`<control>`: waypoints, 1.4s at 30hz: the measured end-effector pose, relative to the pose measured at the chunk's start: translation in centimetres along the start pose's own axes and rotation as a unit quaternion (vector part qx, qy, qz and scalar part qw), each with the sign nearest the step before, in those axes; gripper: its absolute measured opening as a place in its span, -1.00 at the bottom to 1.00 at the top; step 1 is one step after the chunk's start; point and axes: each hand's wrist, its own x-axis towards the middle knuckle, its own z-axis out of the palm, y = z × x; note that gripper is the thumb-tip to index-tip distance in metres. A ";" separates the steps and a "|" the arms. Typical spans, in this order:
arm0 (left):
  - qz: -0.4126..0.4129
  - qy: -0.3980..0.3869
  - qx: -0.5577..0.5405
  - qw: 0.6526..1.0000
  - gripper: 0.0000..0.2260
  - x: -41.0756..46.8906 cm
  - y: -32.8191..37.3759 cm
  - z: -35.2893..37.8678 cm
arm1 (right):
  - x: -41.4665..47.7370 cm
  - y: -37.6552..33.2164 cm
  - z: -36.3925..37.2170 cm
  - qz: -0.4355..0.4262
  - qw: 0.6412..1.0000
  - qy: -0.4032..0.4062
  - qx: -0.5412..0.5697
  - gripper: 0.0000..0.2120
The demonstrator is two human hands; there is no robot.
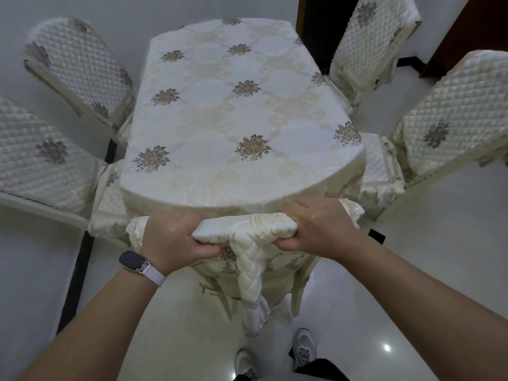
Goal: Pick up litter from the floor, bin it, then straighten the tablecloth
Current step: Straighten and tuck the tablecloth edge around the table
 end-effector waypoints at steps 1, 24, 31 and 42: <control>0.006 0.005 0.000 1.000 -0.64 0.2 -0.3 0.0 | 0.1 -0.1 0.2 0.000 1.000 0.000 -0.002 -0.57; -0.005 0.002 -0.014 1.000 -0.59 -1.9 -1.4 1.4 | 0.5 -0.1 1.3 -0.026 0.999 -0.020 0.001 -0.60; -0.033 -0.025 -0.021 0.999 -0.59 -4.0 0.5 0.9 | -1.8 -1.2 1.0 -0.048 0.998 0.005 0.048 -0.61; -0.027 -0.066 -0.029 0.997 -0.68 -8.8 5.3 -0.7 | -8.2 -3.7 0.3 -0.023 0.994 -0.088 0.063 -0.69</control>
